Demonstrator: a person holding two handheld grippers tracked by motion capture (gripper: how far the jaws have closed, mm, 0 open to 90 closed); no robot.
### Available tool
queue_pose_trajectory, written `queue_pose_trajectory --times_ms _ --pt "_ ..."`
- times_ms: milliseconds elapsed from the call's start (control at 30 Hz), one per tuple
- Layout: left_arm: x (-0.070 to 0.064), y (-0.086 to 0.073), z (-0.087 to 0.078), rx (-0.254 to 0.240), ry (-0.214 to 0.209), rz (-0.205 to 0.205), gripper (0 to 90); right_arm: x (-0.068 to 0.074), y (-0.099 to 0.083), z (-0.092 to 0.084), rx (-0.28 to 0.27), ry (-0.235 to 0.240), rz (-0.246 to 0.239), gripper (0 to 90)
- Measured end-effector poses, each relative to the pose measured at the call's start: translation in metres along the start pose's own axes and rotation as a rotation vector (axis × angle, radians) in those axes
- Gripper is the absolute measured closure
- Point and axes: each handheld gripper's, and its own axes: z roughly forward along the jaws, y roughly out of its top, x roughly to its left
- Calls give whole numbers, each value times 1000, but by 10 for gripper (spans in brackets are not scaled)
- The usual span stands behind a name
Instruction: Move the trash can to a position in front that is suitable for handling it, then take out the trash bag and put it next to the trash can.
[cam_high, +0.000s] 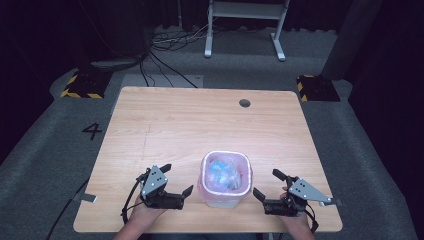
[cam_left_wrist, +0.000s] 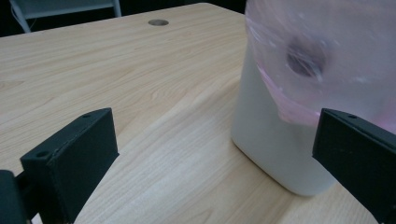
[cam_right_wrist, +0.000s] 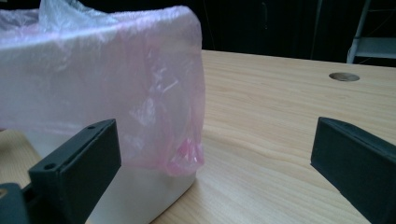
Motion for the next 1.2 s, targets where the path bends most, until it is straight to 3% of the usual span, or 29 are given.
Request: queue_pose_trajectory --times_ms 133,367,467,633,900,1000,1067,1100,1200 --pt "-5 -6 0 6 -23 48 0 3 -4 0 11 6 -7 20" --pt "-13 -15 8 65 -47 115 45 8 -10 3 44 -2 -70 45" --pt "-17 -19 10 85 -49 141 46 9 -13 4 61 16 -80 58" --pt "-20 -19 17 97 -41 152 68 16 -15 12 89 14 -117 103" --pt "-28 -16 32 107 12 175 146 16 -15 20 90 -6 -136 158" --pt "-31 -16 31 76 36 195 148 15 -16 21 82 -10 -135 202" --pt "-33 -15 28 45 48 213 175 16 -15 21 62 -12 -141 322" --pt "-34 -15 27 28 51 223 175 16 -15 21 62 -12 -141 322" --pt "-37 -13 23 -34 71 256 242 18 -15 21 49 -4 -153 453"
